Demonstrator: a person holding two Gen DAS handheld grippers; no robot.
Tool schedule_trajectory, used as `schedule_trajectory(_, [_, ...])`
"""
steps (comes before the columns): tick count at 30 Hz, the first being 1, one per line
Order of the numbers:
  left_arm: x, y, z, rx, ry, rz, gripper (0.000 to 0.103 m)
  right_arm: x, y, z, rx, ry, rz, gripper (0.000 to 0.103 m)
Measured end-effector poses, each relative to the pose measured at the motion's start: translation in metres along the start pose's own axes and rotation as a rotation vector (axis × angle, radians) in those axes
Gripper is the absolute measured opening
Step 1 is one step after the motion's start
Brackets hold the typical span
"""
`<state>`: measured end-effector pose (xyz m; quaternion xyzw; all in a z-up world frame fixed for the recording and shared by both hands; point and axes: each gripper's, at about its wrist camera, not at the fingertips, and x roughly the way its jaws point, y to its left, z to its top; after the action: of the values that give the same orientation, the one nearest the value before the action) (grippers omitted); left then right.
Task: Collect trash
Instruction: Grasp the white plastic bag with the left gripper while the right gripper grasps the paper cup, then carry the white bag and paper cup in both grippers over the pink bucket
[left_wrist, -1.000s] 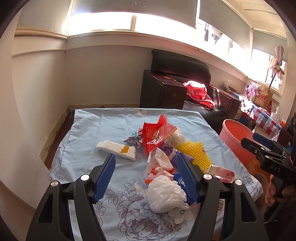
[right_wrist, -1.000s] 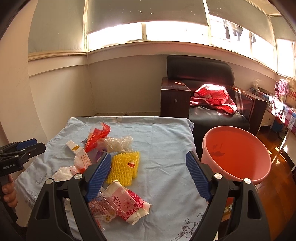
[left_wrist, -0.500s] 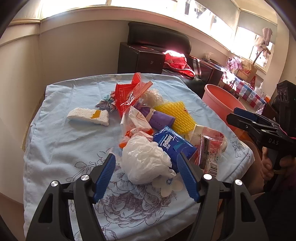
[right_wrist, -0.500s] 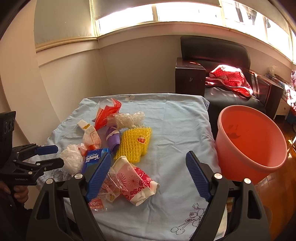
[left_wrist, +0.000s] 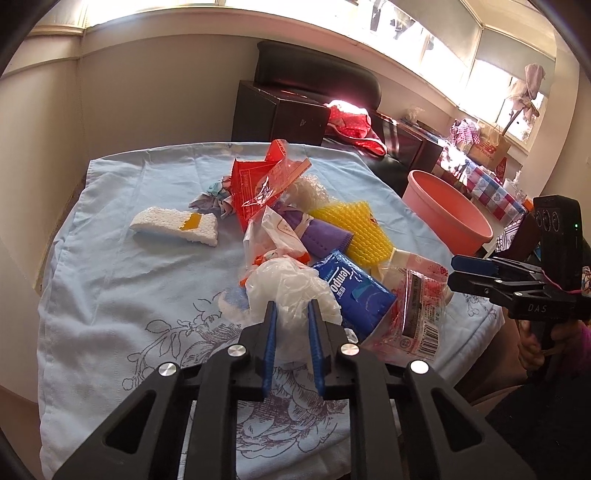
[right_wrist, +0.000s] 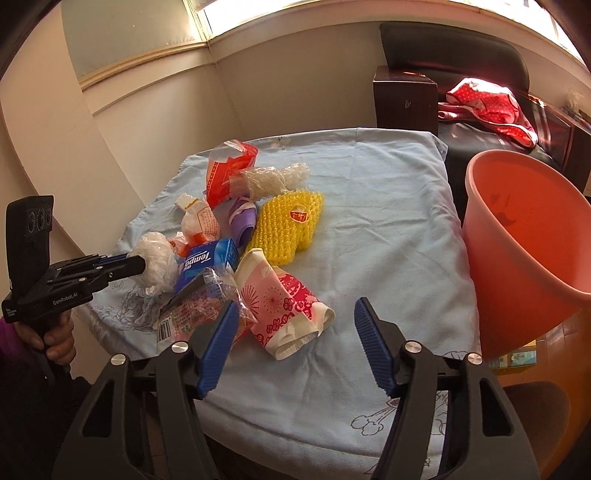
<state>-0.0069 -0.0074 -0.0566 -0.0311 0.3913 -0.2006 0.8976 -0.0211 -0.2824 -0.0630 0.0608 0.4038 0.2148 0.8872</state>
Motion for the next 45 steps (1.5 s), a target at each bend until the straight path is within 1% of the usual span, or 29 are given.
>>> schedule_trajectory(1, [-0.001,0.0,0.001,0.001,-0.005,0.001,0.014,0.003,-0.002,-0.001,0.006,0.015,0.007,0.059])
schedule_trajectory(3, [-0.003,0.001,0.003,0.002,-0.011,0.005,0.014,0.009,-0.003,-0.002,0.012,0.04,0.029,0.05])
schedule_trajectory(7, [-0.006,0.002,0.006,0.003,-0.026,0.019,0.013,0.019,0.003,-0.004,-0.016,0.076,0.035,0.038])
schedule_trajectory(9, [-0.008,0.003,0.008,0.002,-0.034,0.027,0.013,0.019,0.004,-0.005,-0.025,0.076,0.029,0.032])
schedule_trajectory(11, [-0.011,0.003,0.01,0.0,-0.043,0.035,0.013,0.017,0.002,-0.005,-0.02,0.065,0.042,0.03])
schedule_trajectory(15, [-0.015,0.003,0.015,0.0,-0.063,0.05,0.013,0.013,-0.001,-0.005,-0.007,0.041,0.041,0.028])
schedule_trajectory(20, [-0.021,-0.001,0.024,0.007,-0.098,0.055,0.013,0.002,-0.01,-0.004,0.02,-0.016,0.011,0.028])
schedule_trajectory(26, [-0.023,-0.016,0.039,0.033,-0.133,0.045,0.013,-0.01,-0.02,0.0,0.053,-0.082,-0.019,0.028])
schedule_trajectory(30, [-0.019,-0.027,0.045,0.041,-0.14,0.037,0.013,-0.015,-0.038,-0.001,0.121,-0.117,-0.065,0.028])
schedule_trajectory(32, [-0.017,-0.032,0.047,0.046,-0.14,0.034,0.013,-0.02,-0.049,-0.002,0.157,-0.136,-0.104,0.028])
schedule_trajectory(35, [-0.013,-0.038,0.049,0.056,-0.133,0.031,0.013,-0.022,-0.062,-0.004,0.183,-0.126,-0.148,0.028])
schedule_trajectory(38, [-0.009,-0.044,0.051,0.065,-0.127,0.026,0.013,-0.024,-0.066,-0.008,0.171,-0.126,-0.171,0.028])
schedule_trajectory(42, [-0.005,-0.051,0.054,0.078,-0.123,0.02,0.013,-0.021,-0.065,-0.013,0.165,-0.106,-0.144,0.028])
schedule_trajectory(45, [-0.001,-0.056,0.055,0.089,-0.118,0.018,0.013,-0.014,-0.06,-0.013,0.138,-0.082,-0.129,0.028])
